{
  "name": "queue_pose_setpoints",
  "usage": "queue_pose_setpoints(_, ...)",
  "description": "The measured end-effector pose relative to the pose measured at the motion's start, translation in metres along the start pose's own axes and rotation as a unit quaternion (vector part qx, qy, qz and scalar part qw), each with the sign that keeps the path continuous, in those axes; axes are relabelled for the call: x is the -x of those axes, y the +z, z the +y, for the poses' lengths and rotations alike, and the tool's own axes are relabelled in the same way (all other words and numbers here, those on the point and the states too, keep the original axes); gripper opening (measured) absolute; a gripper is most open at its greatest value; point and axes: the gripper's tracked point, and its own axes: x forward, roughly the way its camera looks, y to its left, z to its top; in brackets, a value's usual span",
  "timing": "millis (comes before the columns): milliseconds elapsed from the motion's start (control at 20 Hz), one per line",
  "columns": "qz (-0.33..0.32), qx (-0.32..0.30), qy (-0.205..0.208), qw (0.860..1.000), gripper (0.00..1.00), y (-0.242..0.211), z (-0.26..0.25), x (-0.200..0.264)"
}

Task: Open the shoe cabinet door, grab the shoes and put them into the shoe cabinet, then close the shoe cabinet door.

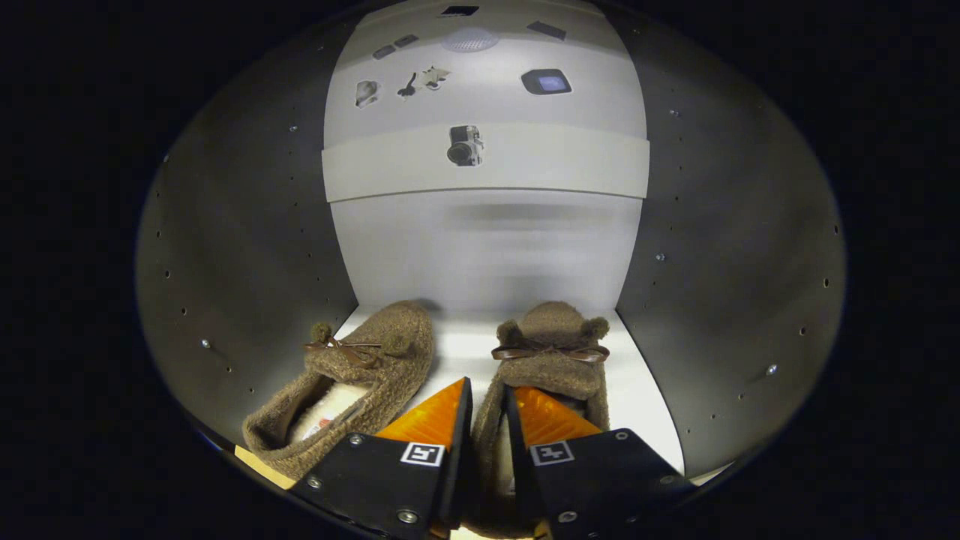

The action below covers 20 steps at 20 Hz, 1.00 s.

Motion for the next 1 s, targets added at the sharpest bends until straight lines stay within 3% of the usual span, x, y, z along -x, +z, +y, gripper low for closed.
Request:
queue_pose_setpoints(300,-0.007,0.001,-0.004,1.000,0.44,0.001,0.004,0.005)
queue_pose_setpoints(650,-0.007,-0.005,-0.010,1.000,0.47,0.002,0.002,0.020)
queue_pose_setpoints(1000,-0.057,-0.001,-0.016,0.998,0.48,0.025,0.008,0.061)
